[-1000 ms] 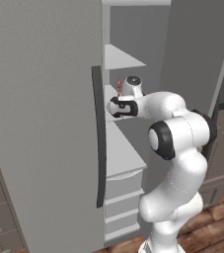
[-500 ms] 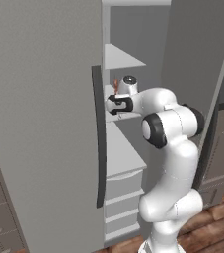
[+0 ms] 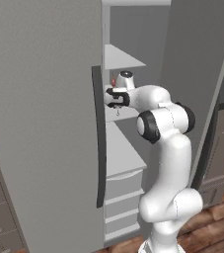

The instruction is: Store the kebab skewer in the freezer for long-term storage. Close the freezer door after placing the cooked food.

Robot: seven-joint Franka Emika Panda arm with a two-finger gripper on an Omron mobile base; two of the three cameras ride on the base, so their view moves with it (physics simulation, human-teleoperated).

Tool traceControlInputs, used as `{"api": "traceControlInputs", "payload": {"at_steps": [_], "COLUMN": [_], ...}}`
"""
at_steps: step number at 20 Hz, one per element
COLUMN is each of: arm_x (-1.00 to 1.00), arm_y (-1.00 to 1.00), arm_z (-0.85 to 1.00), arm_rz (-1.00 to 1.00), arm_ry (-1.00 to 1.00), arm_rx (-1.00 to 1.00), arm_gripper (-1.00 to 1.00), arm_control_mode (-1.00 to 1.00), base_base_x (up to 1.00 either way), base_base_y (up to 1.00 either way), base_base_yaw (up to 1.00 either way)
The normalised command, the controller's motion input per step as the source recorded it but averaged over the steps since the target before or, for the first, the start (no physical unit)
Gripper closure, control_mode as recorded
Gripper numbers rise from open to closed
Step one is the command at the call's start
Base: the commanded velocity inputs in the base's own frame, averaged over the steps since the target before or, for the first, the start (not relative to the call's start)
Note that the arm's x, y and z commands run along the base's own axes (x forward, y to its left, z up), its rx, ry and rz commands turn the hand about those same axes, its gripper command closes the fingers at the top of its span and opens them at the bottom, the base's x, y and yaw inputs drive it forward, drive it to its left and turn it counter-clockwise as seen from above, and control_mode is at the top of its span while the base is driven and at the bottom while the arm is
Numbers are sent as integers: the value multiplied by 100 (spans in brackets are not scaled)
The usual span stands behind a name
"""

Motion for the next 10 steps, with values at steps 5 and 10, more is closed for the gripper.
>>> {"api": "traceControlInputs", "payload": {"at_steps": [5,10], "arm_x": [38,22], "arm_y": [0,0], "arm_z": [-8,-26], "arm_rz": [0,0], "arm_ry": [0,0], "arm_rx": [0,0], "arm_gripper": [100,100], "arm_control_mode": [-100,-100], "base_base_x": [0,0], "base_base_y": [0,0], "base_base_yaw": [0,0]}}
